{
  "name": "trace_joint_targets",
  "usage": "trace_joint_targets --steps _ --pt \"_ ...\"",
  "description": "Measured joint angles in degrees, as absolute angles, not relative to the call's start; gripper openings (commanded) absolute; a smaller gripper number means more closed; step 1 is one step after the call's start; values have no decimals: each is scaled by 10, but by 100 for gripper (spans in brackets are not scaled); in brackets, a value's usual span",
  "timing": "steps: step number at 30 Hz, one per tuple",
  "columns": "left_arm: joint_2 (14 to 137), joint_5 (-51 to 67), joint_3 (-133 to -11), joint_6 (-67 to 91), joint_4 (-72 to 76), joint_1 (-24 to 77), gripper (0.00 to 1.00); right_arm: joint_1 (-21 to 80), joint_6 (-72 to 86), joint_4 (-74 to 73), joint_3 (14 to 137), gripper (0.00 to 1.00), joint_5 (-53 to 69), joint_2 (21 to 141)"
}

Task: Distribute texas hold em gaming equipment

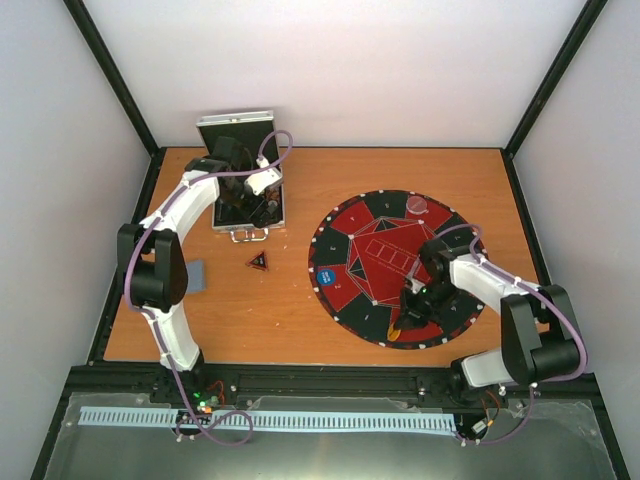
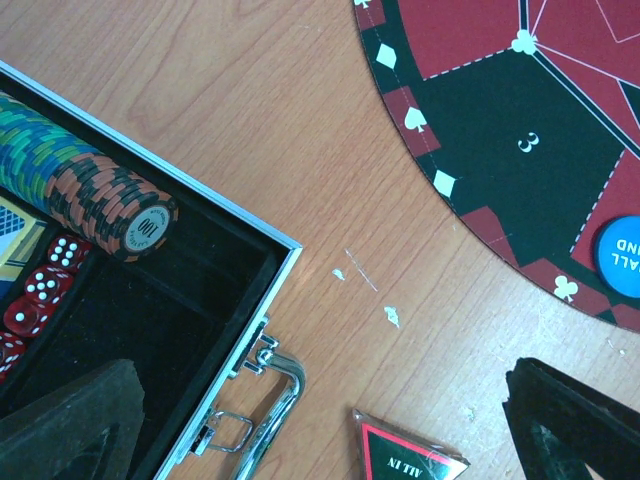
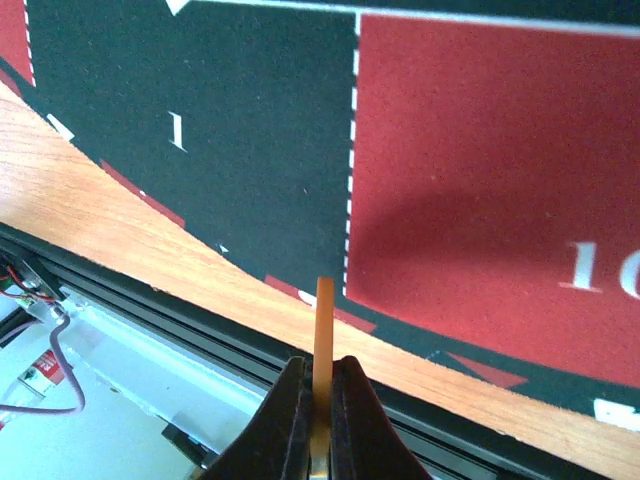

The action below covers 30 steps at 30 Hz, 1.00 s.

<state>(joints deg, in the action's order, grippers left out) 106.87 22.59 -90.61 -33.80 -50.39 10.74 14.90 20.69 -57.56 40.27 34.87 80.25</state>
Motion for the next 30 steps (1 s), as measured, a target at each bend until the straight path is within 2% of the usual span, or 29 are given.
trace_joint_targets --steps 5,7,8,12,16,18,25,30 --pt "1068 225 -906 -338 -504 107 100 150 196 -566 403 3 354 826" --pt "1068 225 -906 -338 -504 107 100 150 193 -568 403 8 343 832" --pt "1068 225 -906 -338 -504 107 100 150 193 -569 403 16 338 832" --pt "1068 225 -906 -338 -504 107 100 150 198 -577 403 58 309 832" --pt "1068 222 -906 -338 -504 107 100 151 209 -590 406 89 261 822" --pt "1068 222 -906 -338 -504 107 100 151 221 -601 418 100 232 812" --pt "1065 216 -907 -338 -509 107 100 152 238 -609 555 100 110 776" --pt "1065 212 -929 -337 -514 99 100 173 251 -477 628 100 9 747"
